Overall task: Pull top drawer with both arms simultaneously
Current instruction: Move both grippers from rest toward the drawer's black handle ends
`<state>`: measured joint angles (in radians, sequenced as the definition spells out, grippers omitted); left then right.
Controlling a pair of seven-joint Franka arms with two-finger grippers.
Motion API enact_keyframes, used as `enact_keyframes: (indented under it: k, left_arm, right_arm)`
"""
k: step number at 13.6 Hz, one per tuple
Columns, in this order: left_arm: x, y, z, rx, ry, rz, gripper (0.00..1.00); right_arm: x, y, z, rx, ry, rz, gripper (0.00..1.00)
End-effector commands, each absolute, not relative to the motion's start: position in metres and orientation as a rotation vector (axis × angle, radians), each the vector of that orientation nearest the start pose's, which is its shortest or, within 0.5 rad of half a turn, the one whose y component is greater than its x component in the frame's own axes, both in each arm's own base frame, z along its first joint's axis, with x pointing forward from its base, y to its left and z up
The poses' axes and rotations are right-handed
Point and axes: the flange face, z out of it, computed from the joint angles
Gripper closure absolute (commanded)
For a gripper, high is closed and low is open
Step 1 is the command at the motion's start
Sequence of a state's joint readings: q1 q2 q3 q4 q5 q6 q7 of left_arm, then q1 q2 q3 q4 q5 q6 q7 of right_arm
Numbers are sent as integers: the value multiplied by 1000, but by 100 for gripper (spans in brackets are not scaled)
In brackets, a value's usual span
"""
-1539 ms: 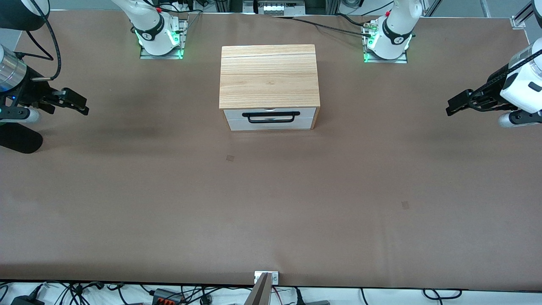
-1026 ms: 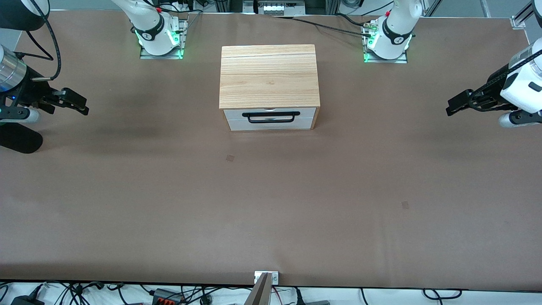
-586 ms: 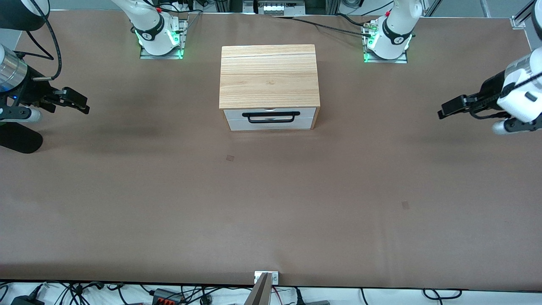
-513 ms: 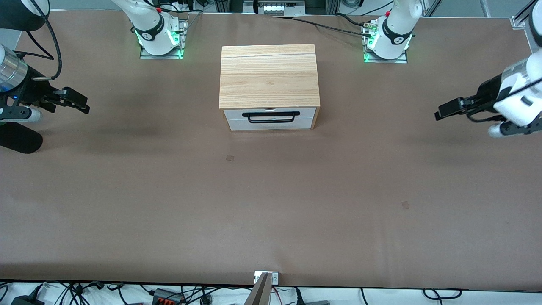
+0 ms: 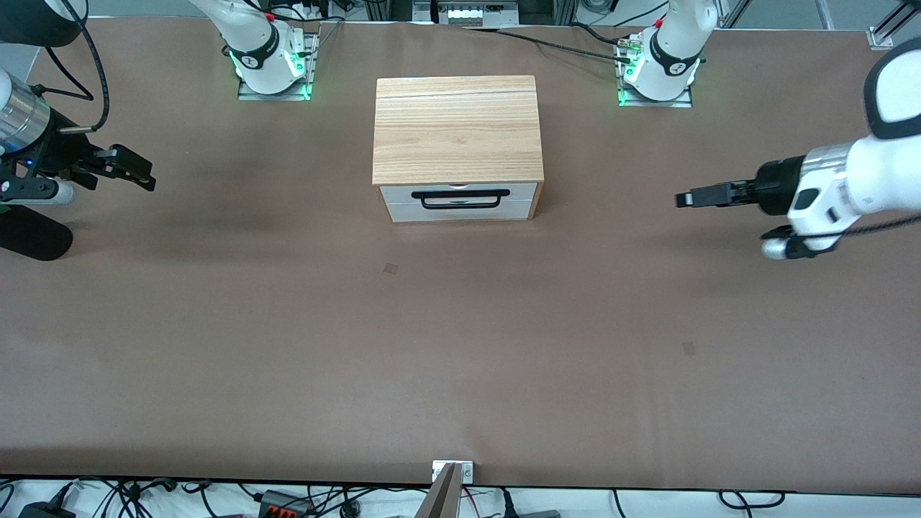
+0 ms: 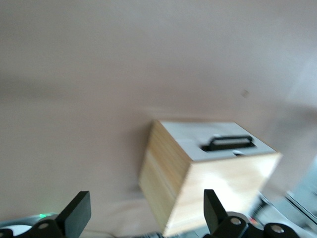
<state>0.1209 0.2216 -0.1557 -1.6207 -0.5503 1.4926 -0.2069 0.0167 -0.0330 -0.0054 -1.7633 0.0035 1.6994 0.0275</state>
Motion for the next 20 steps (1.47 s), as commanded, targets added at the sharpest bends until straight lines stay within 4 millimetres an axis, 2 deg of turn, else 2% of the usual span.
enact_keyframes:
  k: [1, 2, 4, 6, 8, 10, 13, 14, 15, 17, 20]
  left_arm:
    - [605, -84, 455, 2401, 213, -613, 0]
    - [611, -86, 438, 2366, 102, -579, 0]
    - [623, -88, 407, 2296, -86, -483, 0]
    - [625, -98, 396, 2240, -71, -469, 0]
    - [625, -120, 382, 2269, -61, -426, 0]
    - [622, -146, 372, 2281, -54, -386, 0]
    - [612, -154, 346, 2205, 40, -357, 0]
    - [606, -162, 339, 2175, 26, -343, 0]
    - [603, -162, 331, 2156, 31, -317, 0]
    - [597, -170, 322, 2111, 84, -285, 0]
    - [573, -210, 310, 2104, 165, -224, 0]
  right_arm:
    - [556, 11, 547, -3128, 32, 110, 0]
    - [561, 23, 534, -3128, -3, 154, 0]
    - [561, 52, 541, -3144, -67, 132, 0]
    - [561, 54, 535, -3133, 61, 153, 0]
    - [567, 59, 522, -3132, 99, 180, 0]
    - [569, 91, 507, -3134, 9, 224, 0]
    - [568, 149, 487, -3134, -135, 257, 0]
    - [569, 165, 480, -3087, -141, 285, 0]
    - [571, 174, 474, -2985, -103, 310, 0]
    - [578, 180, 456, -2882, -48, 355, 0]
    - [583, 193, 434, -2722, 39, 423, 0]
